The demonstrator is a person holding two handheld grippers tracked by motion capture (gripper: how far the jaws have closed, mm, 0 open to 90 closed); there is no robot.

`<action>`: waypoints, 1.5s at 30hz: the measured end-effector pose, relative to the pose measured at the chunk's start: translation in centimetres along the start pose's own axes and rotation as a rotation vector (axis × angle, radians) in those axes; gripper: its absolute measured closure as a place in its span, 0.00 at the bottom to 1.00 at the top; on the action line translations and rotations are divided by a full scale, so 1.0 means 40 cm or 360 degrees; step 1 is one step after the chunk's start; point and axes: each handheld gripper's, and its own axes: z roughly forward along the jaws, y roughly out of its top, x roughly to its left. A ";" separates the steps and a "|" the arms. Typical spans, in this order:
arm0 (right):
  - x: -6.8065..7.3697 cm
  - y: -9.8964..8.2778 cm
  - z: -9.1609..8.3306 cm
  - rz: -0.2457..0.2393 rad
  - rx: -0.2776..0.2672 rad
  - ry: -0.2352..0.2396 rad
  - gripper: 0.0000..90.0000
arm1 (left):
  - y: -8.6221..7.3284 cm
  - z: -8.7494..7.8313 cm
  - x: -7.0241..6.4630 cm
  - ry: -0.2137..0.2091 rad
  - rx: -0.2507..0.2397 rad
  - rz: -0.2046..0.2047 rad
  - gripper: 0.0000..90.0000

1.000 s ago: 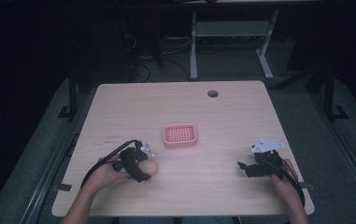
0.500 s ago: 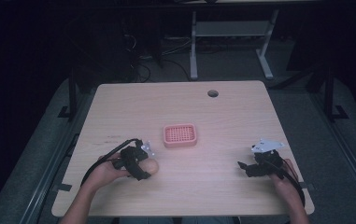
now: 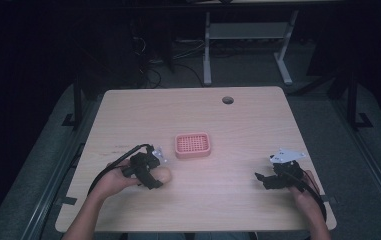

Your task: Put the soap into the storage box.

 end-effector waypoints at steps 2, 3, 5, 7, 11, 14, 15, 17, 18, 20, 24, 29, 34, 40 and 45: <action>0.000 0.000 0.000 -0.0004 -0.0003 0.0002 0.15 | 0.008 0.000 0.000 0.0002 0.0004 0.0009 0.35; 0.000 0.000 0.000 -0.0002 -0.0003 0.0002 0.15 | 0.010 0.000 0.000 0.0003 0.0003 0.0010 0.35; -0.001 0.000 0.000 0.0001 -0.0006 0.0003 0.15 | 0.016 0.000 0.003 -0.0003 -0.0004 0.0009 0.35; -0.001 0.001 -0.001 0.0003 -0.0005 0.0004 0.15 | 0.023 0.000 0.005 -0.0005 0.0009 0.0018 0.35; -0.001 0.001 -0.001 0.0006 -0.0007 0.0006 0.15 | 0.038 -0.002 0.007 -0.0006 0.0020 0.0038 0.35; -0.001 0.001 0.000 0.0004 -0.0012 0.0008 0.15 | 0.047 -0.004 0.009 -0.0013 0.0011 0.0043 0.35; -0.001 0.001 0.000 0.0004 -0.0011 0.0009 0.15 | 0.050 -0.005 0.011 -0.0011 0.0023 0.0051 0.35; 0.001 0.002 0.000 0.0016 -0.0016 0.0011 0.15 | 0.057 -0.006 0.014 -0.0008 0.0028 0.0054 0.35; 0.000 0.002 -0.001 0.0006 -0.0015 0.0010 0.15 | 0.060 -0.006 0.015 -0.0001 0.0029 0.0058 0.35; 0.001 0.002 -0.001 0.0006 -0.0019 0.0011 0.15 | 0.067 -0.007 0.016 0.0005 0.0033 0.0065 0.35; 0.001 0.003 -0.002 0.0011 -0.0021 0.0015 0.15 | 0.079 -0.009 0.021 0.0003 0.0042 0.0076 0.35; 0.002 0.003 -0.002 0.0020 -0.0023 0.0019 0.15 | 0.093 -0.013 0.026 0.0007 0.0039 0.0080 0.35; 0.002 0.003 -0.002 0.0019 -0.0025 0.0019 0.15 | 0.108 -0.013 0.031 0.0012 0.0052 0.0095 0.35; 0.002 0.003 -0.002 0.0021 -0.0026 0.0022 0.15 | 0.125 -0.016 0.037 0.0014 0.0056 0.0109 0.35; 0.001 0.002 -0.003 0.0024 -0.0027 0.0022 0.15 | 0.136 -0.017 0.044 0.0008 0.0055 0.0110 0.35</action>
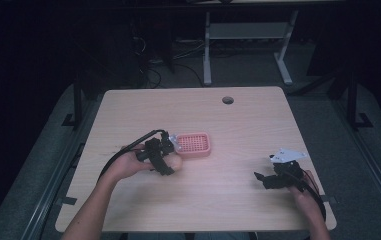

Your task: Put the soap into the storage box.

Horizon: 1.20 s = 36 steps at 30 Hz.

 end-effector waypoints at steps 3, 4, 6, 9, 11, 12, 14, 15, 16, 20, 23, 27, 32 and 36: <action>0.000 0.000 0.000 -0.0002 -0.0002 0.0001 0.15 | 0.006 0.000 0.004 0.0000 -0.0004 0.0001 0.35; 0.000 0.000 0.000 -0.0003 -0.0002 0.0002 0.15 | 0.009 -0.001 0.006 0.0000 -0.0003 0.0005 0.35; 0.000 0.000 0.000 -0.0002 -0.0002 0.0001 0.15 | 0.015 0.000 0.007 0.0000 0.0002 0.0007 0.35; -0.001 0.000 0.000 -0.0002 -0.0004 0.0002 0.15 | 0.025 -0.001 0.011 -0.0007 -0.0002 0.0009 0.35; -0.001 0.000 0.000 -0.0003 -0.0003 0.0003 0.15 | 0.032 0.001 0.013 0.0001 -0.0001 0.0012 0.35; -0.001 0.000 0.000 -0.0004 -0.0005 0.0003 0.15 | 0.037 0.000 0.015 0.0003 0.0009 0.0023 0.35; -0.001 0.000 -0.001 -0.0004 -0.0007 0.0003 0.15 | 0.046 -0.001 0.017 0.0006 0.0004 0.0026 0.35; -0.001 0.000 -0.001 -0.0004 -0.0007 0.0002 0.15 | 0.050 -0.002 0.018 0.0007 0.0003 0.0032 0.35; -0.001 0.000 -0.001 -0.0003 -0.0008 0.0002 0.15 | 0.054 -0.002 0.017 0.0007 0.0005 0.0034 0.35; -0.001 0.000 -0.002 -0.0002 -0.0009 0.0004 0.15 | 0.066 -0.001 0.022 0.0005 0.0014 0.0046 0.35; -0.001 0.000 -0.002 0.0001 -0.0011 0.0005 0.15 | 0.073 0.000 0.026 0.0004 0.0019 0.0053 0.35; 0.000 0.001 -0.002 0.0004 -0.0013 0.0007 0.15 | 0.083 0.002 0.031 0.0008 0.0029 0.0059 0.35; -0.002 0.000 -0.002 0.0007 -0.0019 0.0002 0.15 | 0.090 0.002 0.040 0.0002 0.0021 0.0055 0.35; -0.001 0.000 -0.002 0.0007 -0.0018 0.0003 0.15 | 0.096 0.000 0.047 0.0002 0.0023 0.0052 0.35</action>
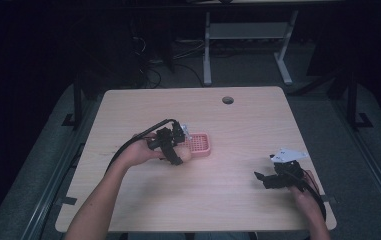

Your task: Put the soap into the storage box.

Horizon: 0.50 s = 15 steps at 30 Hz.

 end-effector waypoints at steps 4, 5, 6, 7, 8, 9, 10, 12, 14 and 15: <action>0.000 0.000 0.000 0.0002 -0.0001 0.0000 0.15 | 0.007 -0.004 0.007 0.0002 -0.0004 0.0000 0.35; -0.001 0.000 0.000 0.0001 -0.0004 0.0000 0.15 | 0.009 -0.005 0.008 0.0008 0.0000 0.0005 0.35; -0.001 0.000 -0.001 0.0006 -0.0004 0.0001 0.15 | 0.010 -0.006 0.010 0.0003 -0.0006 0.0000 0.35; -0.001 0.000 -0.001 0.0010 -0.0004 0.0002 0.15 | 0.011 -0.006 0.012 0.0001 -0.0013 0.0000 0.35; -0.001 -0.001 -0.001 0.0009 -0.0004 0.0002 0.15 | 0.012 -0.006 0.014 0.0001 -0.0011 -0.0002 0.35; -0.002 -0.001 -0.002 0.0001 -0.0004 0.0001 0.15 | 0.013 -0.006 0.015 0.0004 -0.0009 -0.0002 0.35; -0.002 -0.001 -0.002 -0.0001 -0.0003 0.0001 0.15 | 0.015 -0.005 0.016 0.0003 -0.0009 -0.0008 0.35; -0.003 -0.001 -0.002 0.0002 -0.0003 0.0000 0.15 | 0.019 -0.004 0.019 0.0003 -0.0003 -0.0002 0.35; -0.002 -0.001 -0.001 0.0007 -0.0007 0.0001 0.15 | 0.024 -0.004 0.021 0.0004 -0.0003 0.0004 0.35; -0.001 0.000 -0.001 0.0011 -0.0008 0.0004 0.15 | 0.027 -0.004 0.022 0.0006 0.0002 0.0010 0.35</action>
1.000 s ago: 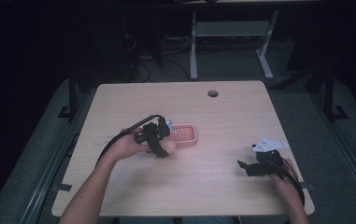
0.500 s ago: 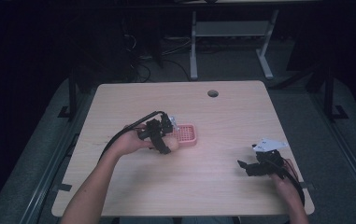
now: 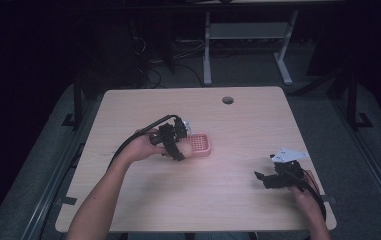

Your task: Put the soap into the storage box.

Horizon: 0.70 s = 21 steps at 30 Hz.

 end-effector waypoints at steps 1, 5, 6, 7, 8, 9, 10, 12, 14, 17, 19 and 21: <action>0.001 0.000 0.001 -0.0001 -0.0002 -0.0001 0.15 | 0.003 0.000 0.000 0.0006 -0.0004 0.0001 0.35; 0.002 0.003 0.002 -0.0005 0.0002 0.0004 0.15 | 0.014 -0.003 0.006 0.0002 -0.0021 -0.0002 0.35; 0.001 0.003 0.002 -0.0021 0.0006 0.0004 0.15 | 0.015 -0.003 0.008 0.0000 -0.0020 -0.0003 0.35; 0.002 0.003 0.002 -0.0011 0.0004 0.0008 0.15 | 0.017 -0.003 0.010 0.0004 -0.0012 -0.0001 0.35; 0.002 0.003 0.002 -0.0013 0.0004 0.0007 0.15 | 0.019 -0.002 0.012 0.0007 -0.0005 0.0003 0.35; 0.002 0.003 0.002 -0.0011 0.0003 0.0007 0.15 | 0.021 -0.001 0.014 0.0007 -0.0002 0.0006 0.35; 0.002 0.003 0.002 -0.0007 0.0001 0.0005 0.15 | 0.023 0.000 0.015 0.0001 0.0001 0.0000 0.35; 0.002 0.003 0.001 -0.0004 -0.0002 0.0004 0.15 | 0.027 0.001 0.018 0.0007 0.0002 0.0001 0.35; 0.002 0.003 0.001 -0.0001 -0.0004 0.0003 0.15 | 0.031 0.001 0.022 0.0008 0.0015 0.0014 0.35; 0.002 0.003 0.002 -0.0007 -0.0002 0.0005 0.15 | 0.038 0.000 0.027 0.0011 0.0005 0.0008 0.35; 0.002 0.003 0.002 -0.0012 -0.0001 0.0004 0.15 | 0.041 -0.001 0.031 0.0008 -0.0002 0.0002 0.35; 0.002 0.003 0.001 -0.0007 -0.0002 0.0004 0.15 | 0.046 0.001 0.034 0.0007 0.0008 0.0001 0.35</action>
